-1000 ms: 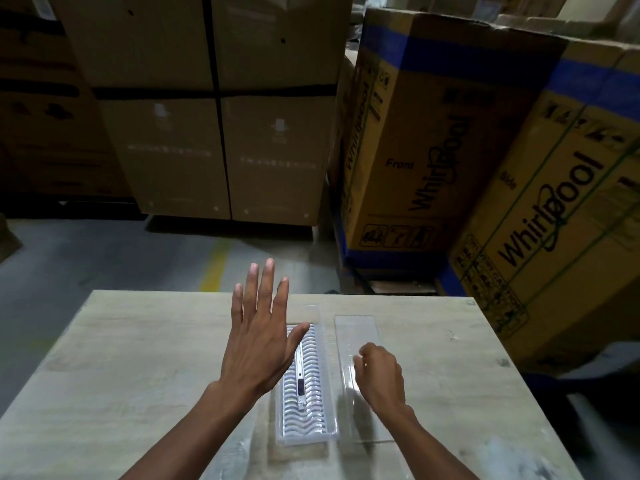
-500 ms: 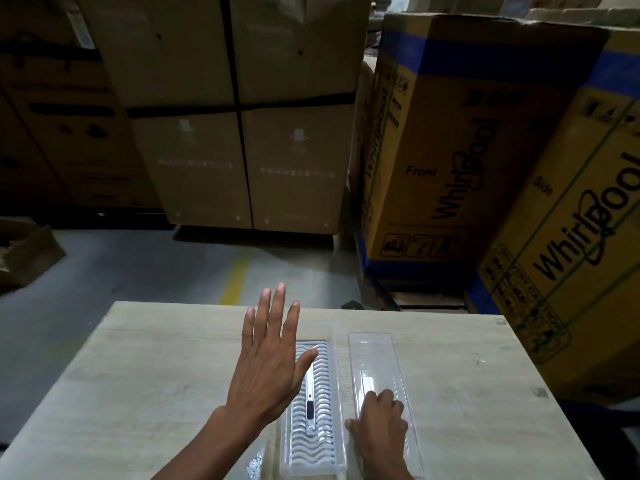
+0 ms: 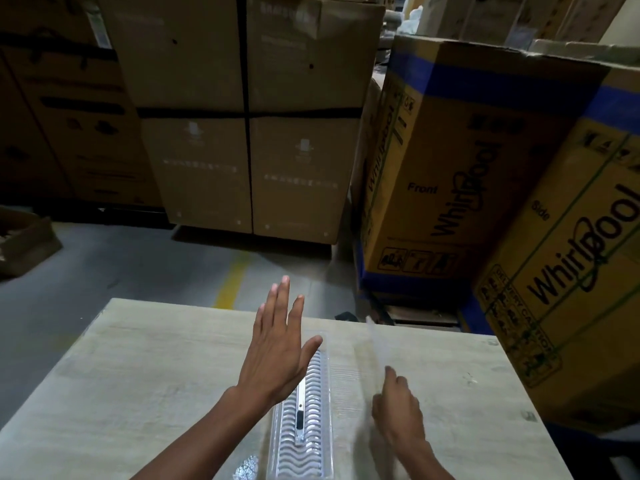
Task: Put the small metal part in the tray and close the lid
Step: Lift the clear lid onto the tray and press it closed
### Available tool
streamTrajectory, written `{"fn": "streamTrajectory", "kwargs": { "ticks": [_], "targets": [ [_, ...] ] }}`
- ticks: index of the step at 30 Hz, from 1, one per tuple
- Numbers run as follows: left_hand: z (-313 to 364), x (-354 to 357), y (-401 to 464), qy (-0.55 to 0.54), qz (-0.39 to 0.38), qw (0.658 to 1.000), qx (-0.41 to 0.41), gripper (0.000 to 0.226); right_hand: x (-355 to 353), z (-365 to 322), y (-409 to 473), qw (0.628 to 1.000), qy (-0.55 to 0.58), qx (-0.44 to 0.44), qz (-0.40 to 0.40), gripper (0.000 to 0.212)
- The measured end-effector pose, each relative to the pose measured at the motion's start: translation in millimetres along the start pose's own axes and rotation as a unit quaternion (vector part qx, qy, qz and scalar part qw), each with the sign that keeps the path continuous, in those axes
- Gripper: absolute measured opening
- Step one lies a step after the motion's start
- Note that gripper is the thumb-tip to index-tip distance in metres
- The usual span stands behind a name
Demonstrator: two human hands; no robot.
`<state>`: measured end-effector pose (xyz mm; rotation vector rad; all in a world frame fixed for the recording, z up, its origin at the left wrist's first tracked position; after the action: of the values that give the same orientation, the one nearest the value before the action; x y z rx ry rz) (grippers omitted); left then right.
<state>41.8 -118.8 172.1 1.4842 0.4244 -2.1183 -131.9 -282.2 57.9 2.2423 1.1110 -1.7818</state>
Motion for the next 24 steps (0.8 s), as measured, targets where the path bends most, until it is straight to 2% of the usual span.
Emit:
{"fn": "streamTrajectory", "kwargs": {
  "ticks": [3,5,6,8,9,11,14,16,19,24],
  "targets": [
    [-11.8,4.8,5.5,-0.137,-0.018,0.990,-0.040,0.060,-44.7,6.9,9.8,0.992,0.099,0.032,0.076,0.051],
    [-25.7,10.1,8.4,-0.248,-0.018,0.964,-0.093,0.038,-60.2,7.2,16.6,0.971,0.220,0.030,0.084,0.046],
    [-32.1,14.6,8.8,-0.293,-0.022,0.949,-0.113,0.032,-61.8,6.7,19.4,0.948,0.308,0.032,0.065,0.044],
    [-40.9,29.2,4.2,-0.343,-0.057,0.926,-0.147,0.045,-49.3,1.0,27.6,0.875,0.482,0.050,-0.017,0.049],
    [-44.2,39.2,0.2,-0.349,-0.093,0.917,-0.169,0.050,-41.4,-6.3,27.3,0.838,0.540,0.056,-0.060,0.048],
    [-54.3,66.9,-4.6,-0.310,-0.164,0.912,-0.211,0.051,-29.4,-25.0,19.5,0.804,0.582,0.058,-0.112,0.040],
    [-65.2,106.7,-13.1,-0.205,-0.268,0.911,-0.238,0.039,-16.3,-44.2,8.0,0.806,0.570,0.056,-0.150,0.042],
    [-67.5,125.8,-19.0,-0.168,-0.311,0.908,-0.226,0.021,-10.9,-52.3,1.9,0.815,0.554,0.054,-0.165,0.045],
    [-67.5,139.9,-22.7,-0.189,-0.305,0.913,-0.193,0.032,-6.5,-58.1,0.3,0.831,0.528,0.045,-0.168,0.050],
    [-70.2,142.2,-20.3,-0.236,-0.285,0.909,-0.192,0.041,5.5,-65.6,2.1,0.846,0.500,0.044,-0.178,0.052]
  ]
}}
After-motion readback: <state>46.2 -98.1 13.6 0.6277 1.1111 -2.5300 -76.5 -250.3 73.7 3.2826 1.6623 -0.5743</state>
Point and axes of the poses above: each hand's wrist, its own y-axis towards the middle knuckle, its own x-axis out of the palm, z = x × y, the point moved 6 cm from there along y, towards the middle knuckle, and after that the axes turned 13 degrees about -z, right-handed, at the moved point
